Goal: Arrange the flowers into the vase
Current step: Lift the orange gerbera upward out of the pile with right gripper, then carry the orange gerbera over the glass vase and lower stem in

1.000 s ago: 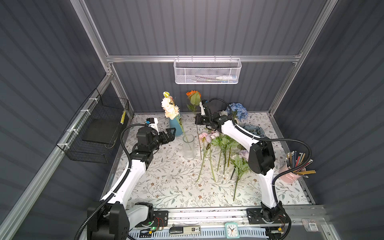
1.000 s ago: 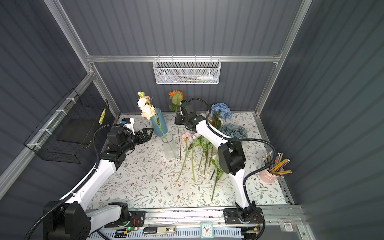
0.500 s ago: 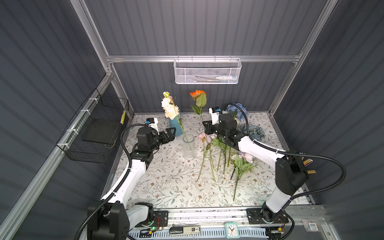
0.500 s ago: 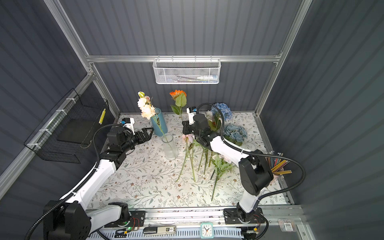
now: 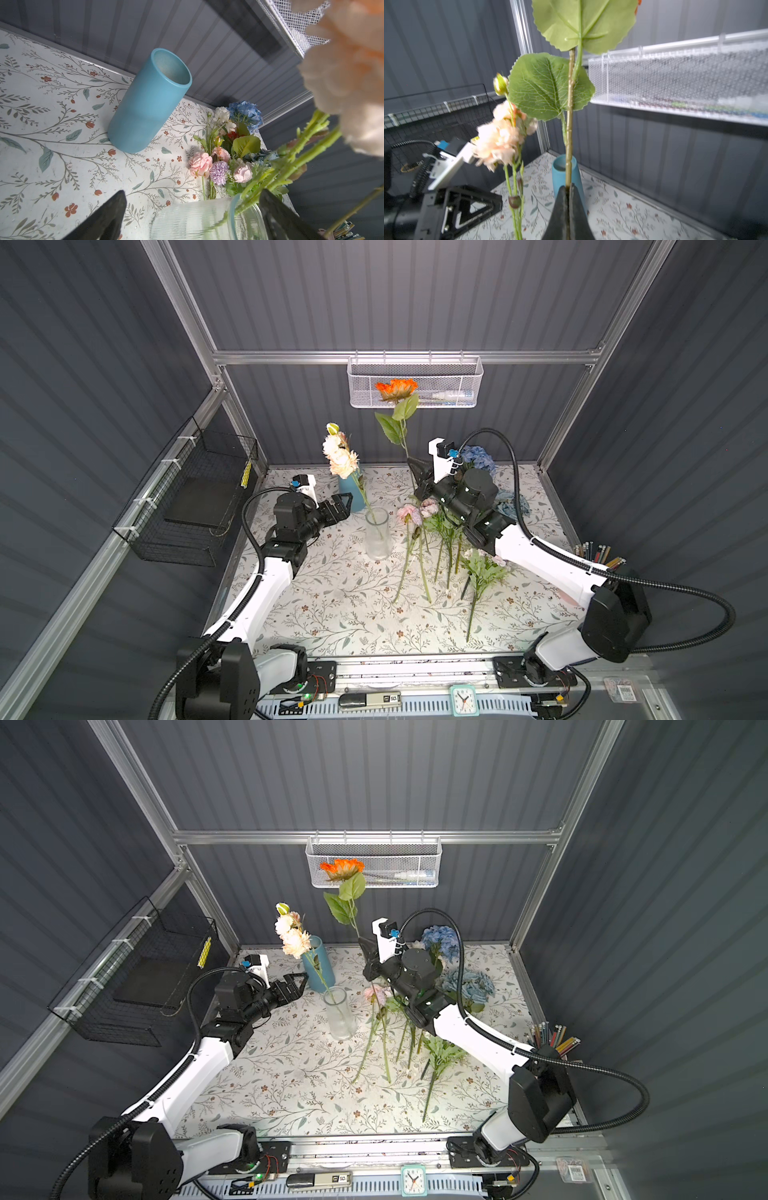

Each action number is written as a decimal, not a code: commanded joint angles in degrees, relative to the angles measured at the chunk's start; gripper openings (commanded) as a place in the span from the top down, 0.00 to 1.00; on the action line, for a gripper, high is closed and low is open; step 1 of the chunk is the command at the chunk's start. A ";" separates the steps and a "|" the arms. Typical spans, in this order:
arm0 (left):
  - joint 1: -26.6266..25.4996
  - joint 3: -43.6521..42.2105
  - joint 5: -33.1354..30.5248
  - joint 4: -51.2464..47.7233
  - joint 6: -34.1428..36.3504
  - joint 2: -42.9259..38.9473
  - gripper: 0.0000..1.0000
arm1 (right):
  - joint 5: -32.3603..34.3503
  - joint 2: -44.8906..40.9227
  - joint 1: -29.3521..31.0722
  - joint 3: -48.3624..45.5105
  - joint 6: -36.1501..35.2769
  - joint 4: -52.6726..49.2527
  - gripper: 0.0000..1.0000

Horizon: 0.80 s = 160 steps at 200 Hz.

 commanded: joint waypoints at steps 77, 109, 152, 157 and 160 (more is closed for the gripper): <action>-0.08 0.15 -0.88 -2.20 0.77 -2.87 0.00 | -6.15 10.54 5.10 18.04 -3.54 22.66 1.00; -0.06 0.01 -2.12 -4.83 2.00 -4.89 0.00 | -6.34 14.63 5.52 20.57 -2.46 24.86 1.00; -0.06 0.07 -1.76 -4.92 1.92 -5.15 0.00 | -5.24 19.71 5.62 18.77 -1.74 29.59 1.00; -0.06 0.07 -1.77 -4.77 1.93 -5.06 0.00 | -5.25 20.22 5.62 18.44 -1.54 30.32 1.00; -0.06 0.07 -1.73 -4.72 1.92 -5.00 0.00 | -5.31 20.57 5.62 18.23 -1.44 30.73 1.00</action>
